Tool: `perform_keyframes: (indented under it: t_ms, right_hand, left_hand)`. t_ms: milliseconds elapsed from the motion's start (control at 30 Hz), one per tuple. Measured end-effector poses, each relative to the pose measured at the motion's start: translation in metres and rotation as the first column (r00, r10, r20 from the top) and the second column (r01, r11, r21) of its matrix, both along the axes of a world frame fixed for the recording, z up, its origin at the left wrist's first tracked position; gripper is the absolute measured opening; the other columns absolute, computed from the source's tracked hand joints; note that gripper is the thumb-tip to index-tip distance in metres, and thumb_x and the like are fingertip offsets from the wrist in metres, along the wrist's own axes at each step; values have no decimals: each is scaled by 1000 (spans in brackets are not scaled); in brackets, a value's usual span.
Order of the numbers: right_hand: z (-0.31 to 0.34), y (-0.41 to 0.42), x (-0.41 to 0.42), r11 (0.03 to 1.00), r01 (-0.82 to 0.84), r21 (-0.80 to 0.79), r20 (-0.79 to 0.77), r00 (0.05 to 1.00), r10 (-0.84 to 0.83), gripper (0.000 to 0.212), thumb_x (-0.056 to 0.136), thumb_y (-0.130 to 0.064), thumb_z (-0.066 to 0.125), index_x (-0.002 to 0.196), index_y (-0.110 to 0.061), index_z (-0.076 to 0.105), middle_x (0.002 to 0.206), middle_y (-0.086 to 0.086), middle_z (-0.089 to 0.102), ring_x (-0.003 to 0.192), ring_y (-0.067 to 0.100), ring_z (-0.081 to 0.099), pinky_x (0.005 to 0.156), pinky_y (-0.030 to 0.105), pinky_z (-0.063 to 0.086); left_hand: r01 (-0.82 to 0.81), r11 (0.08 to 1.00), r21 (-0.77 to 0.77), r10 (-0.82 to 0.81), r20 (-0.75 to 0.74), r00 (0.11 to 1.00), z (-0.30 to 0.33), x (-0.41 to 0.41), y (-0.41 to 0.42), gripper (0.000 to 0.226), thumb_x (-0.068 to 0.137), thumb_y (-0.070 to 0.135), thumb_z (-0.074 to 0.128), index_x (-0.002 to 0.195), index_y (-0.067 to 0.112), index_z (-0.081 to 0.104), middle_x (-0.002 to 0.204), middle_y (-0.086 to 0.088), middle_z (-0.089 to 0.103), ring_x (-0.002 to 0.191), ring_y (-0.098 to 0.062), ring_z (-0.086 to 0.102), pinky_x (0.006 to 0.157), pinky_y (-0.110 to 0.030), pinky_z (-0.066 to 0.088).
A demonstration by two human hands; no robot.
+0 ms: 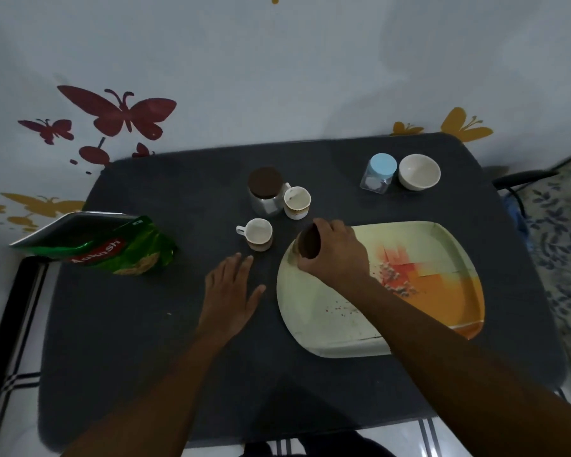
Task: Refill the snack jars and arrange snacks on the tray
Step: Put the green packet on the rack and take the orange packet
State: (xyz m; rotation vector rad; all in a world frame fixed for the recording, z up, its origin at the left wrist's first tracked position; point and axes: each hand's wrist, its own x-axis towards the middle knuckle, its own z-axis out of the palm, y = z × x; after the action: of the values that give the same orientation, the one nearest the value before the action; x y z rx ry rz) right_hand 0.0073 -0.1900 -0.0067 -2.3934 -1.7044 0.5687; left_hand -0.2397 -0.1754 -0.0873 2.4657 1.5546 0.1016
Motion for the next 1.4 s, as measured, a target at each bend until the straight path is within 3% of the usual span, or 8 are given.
perform_keyframes:
  t_ms: [200, 467, 700, 833, 967, 1100, 1233, 1400]
  right_hand:
    - [-17, 0, 3, 996, -55, -70, 55, 997, 59, 99, 74, -65, 73, 154, -28, 28, 145, 2, 47, 128, 24, 47, 89, 37, 53]
    - [-6, 2, -13, 991, -51, -124, 116, 991, 66, 93, 83, -61, 65, 157, -28, 19, 154, 10, 33, 136, 33, 38, 102, 48, 45]
    - [46, 24, -79, 963, -112, 245, -11, 993, 118, 62, 85, -41, 70, 140, -20, 51, 138, 7, 55, 129, 30, 50, 105, 48, 43]
    - [78, 55, -137, 880, -279, 384, -100, 935, 340, 58, 90, -30, 68, 143, -13, 53, 140, 10, 57, 129, 30, 51, 110, 43, 40]
    - [105, 80, -202, 834, -407, 373, -76, 882, 464, 66, 93, -33, 62, 154, -19, 38, 151, 9, 46, 136, 30, 45, 108, 48, 43]
    - [109, 90, -240, 823, -505, 259, 140, 863, 485, 27, 99, -34, 54, 122, -21, 60, 119, 4, 64, 111, 26, 60, 83, 35, 45]
    - [110, 88, -248, 838, -513, 187, 234, 851, 469, 21, 103, -34, 49, 103, -20, 63, 105, 3, 66, 100, 25, 61, 73, 33, 34]
    - [140, 68, -226, 816, -402, 415, 264, 912, 315, 20, 103, -30, 46, 107, -18, 61, 101, 4, 69, 94, 30, 64, 70, 36, 31]
  left_hand:
    - [23, 978, -208, -65, -197, 978, -32, 5, -6, 75, 104, 56, 37, 165, 22, 9, 172, -13, 4, 159, -33, 4, 126, -50, 14]
    - [6, 953, -302, -60, -170, 984, -13, 1, 4, 72, 106, 51, 38, 165, 24, 5, 173, -9, 2, 159, -29, 2, 126, -47, 13]
    - [-51, 962, 269, -27, 280, 960, 88, -23, 21, 40, 98, 16, 60, 138, 11, 62, 144, -16, 56, 129, -35, 53, 103, -51, 45]
    - [-109, 815, 569, -61, 271, 961, 147, -65, 40, 44, 96, 27, 55, 138, 18, 58, 146, -13, 51, 132, -32, 48, 104, -53, 36]
    - [-163, 823, 544, 169, 39, 985, 185, -123, 60, 67, 94, 42, 53, 156, 20, 37, 161, -16, 34, 148, -35, 31, 117, -58, 20]
    - [-256, 927, 274, 311, -181, 933, 196, -164, 76, 45, 94, 44, 64, 136, 31, 57, 132, 1, 66, 127, -22, 56, 119, -56, 14]
    - [-143, 941, 307, 209, -195, 958, 206, -175, 74, 32, 86, 44, 75, 114, 35, 63, 109, 10, 70, 110, -16, 59, 108, -43, 24]
    - [50, 824, 565, -37, -34, 999, 236, -142, 77, 31, 82, 26, 79, 110, 32, 69, 102, 9, 72, 100, -19, 61, 100, -42, 27]
